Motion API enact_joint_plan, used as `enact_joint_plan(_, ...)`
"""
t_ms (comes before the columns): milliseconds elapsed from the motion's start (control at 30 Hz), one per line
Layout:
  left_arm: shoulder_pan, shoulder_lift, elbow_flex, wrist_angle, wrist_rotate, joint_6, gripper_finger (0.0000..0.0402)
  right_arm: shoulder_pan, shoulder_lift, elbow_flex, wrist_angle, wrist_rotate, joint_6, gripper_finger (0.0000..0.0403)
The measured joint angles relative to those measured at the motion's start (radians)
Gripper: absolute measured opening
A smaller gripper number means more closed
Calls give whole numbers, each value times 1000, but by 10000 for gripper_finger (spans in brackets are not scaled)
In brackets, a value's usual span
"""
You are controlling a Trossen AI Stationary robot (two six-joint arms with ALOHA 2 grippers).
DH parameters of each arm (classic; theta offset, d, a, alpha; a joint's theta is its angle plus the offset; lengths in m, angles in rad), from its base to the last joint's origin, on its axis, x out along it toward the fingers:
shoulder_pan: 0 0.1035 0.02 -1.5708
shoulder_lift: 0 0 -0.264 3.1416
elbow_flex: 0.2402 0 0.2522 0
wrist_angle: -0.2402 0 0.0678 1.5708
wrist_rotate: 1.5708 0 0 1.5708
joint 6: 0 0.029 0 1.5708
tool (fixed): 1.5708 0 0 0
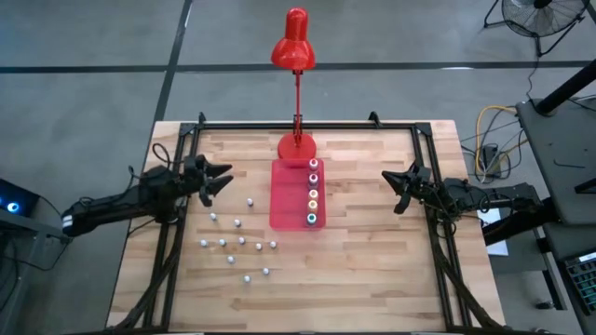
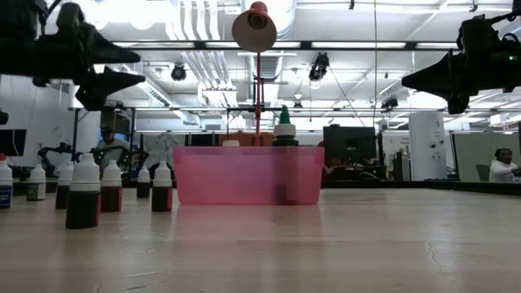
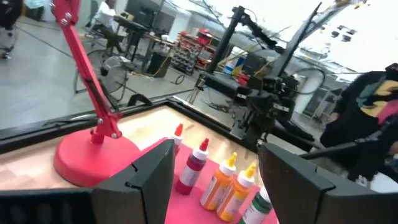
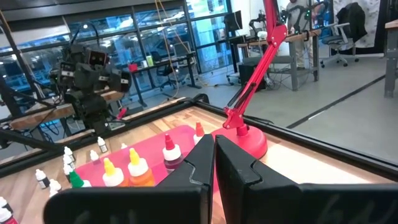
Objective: Pick & Place food coloring
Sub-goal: Put the small orange food coloring bottle into the pink bin
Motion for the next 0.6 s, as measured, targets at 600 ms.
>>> enact_joint_plan(600,-3,487,554,-260,-221,-15,292,1,0,0,0,0,0,8)
